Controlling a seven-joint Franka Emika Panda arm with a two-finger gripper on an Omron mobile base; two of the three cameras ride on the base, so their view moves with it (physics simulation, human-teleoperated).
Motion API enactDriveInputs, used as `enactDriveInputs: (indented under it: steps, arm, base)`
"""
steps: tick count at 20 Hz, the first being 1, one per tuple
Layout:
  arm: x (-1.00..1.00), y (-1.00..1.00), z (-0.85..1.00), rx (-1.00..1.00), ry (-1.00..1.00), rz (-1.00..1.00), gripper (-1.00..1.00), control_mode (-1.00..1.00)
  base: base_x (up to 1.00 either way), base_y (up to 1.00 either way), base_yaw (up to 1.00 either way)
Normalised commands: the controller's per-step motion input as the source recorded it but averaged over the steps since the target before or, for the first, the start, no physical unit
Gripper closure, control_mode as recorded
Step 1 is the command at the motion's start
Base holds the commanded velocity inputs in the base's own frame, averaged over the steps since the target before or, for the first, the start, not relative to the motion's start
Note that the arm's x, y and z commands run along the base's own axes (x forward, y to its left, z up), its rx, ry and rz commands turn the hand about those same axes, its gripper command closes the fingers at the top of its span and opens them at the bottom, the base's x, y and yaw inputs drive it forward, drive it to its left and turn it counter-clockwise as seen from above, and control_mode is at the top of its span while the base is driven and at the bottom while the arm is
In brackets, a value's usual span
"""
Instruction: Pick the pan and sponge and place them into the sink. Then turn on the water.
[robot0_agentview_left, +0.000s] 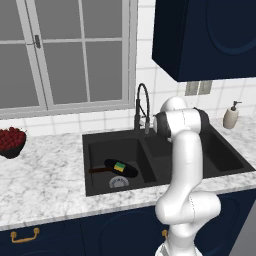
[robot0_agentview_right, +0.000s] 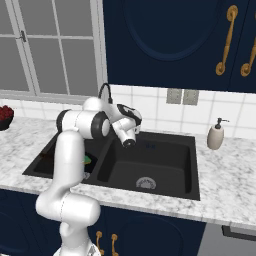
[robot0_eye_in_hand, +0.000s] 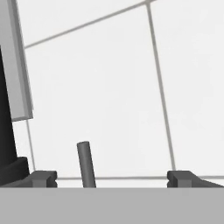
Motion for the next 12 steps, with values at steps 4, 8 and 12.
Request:
enactDriveInputs:
  steps: [4,8,12]
  arm:
    - [0.08,0.0,0.0,0.0,0.0,0.0,-1.0,-1.0]
    - [0.06,0.0,0.0,0.0,0.0,0.0,-1.0,-1.0]
    - [0.06,0.0,0.0,0.0,0.0,0.0,-1.0,-1.0]
  base:
    - [0.0,0.0,0.0]
    - [0.0,0.0,0.0]
    - [0.0,0.0,0.0]
